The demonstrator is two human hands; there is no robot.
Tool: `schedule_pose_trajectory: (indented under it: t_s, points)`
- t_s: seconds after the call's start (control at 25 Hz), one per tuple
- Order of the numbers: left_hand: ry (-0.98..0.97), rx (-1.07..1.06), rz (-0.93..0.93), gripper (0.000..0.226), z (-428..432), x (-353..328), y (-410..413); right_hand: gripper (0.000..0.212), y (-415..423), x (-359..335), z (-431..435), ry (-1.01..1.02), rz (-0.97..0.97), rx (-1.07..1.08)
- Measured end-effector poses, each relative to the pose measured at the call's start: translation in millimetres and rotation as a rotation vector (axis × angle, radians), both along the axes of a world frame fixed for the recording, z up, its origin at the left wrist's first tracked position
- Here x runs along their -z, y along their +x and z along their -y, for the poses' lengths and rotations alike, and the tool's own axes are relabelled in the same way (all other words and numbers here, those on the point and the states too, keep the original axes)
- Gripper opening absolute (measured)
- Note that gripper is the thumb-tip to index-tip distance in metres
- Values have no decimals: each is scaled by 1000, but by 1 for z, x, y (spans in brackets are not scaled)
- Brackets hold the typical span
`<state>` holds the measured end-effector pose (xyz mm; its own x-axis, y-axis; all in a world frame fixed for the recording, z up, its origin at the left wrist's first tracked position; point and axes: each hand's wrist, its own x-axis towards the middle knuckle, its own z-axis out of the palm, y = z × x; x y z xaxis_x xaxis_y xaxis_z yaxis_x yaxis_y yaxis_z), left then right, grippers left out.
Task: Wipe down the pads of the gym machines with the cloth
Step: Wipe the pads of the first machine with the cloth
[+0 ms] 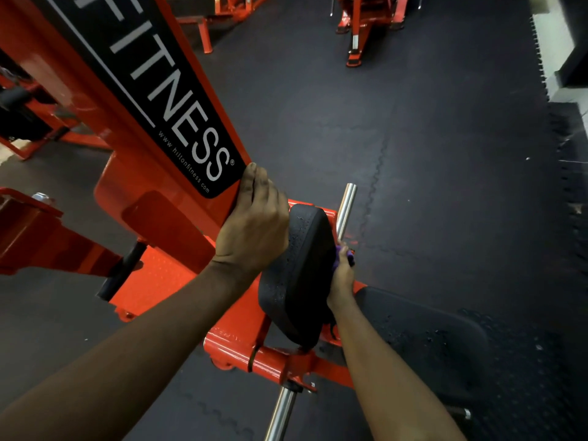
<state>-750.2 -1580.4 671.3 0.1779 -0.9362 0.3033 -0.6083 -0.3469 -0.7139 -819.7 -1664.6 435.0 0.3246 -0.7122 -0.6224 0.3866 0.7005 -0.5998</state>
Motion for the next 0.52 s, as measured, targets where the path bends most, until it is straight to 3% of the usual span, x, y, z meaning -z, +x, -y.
schedule_pose_trajectory:
  t_s: [0.08, 0.32, 0.52]
  points:
    - [9, -2, -10, 39, -1, -2, -1, 38, 4, -22, -4, -177, 106, 11]
    - [43, -10, -7, 50, -2, -9, -6, 66, -13, -113, -58, -618, 93, 58]
    - [46, 4, -15, 50, -2, -10, -6, 55, -37, -77, -132, -580, -60, 36]
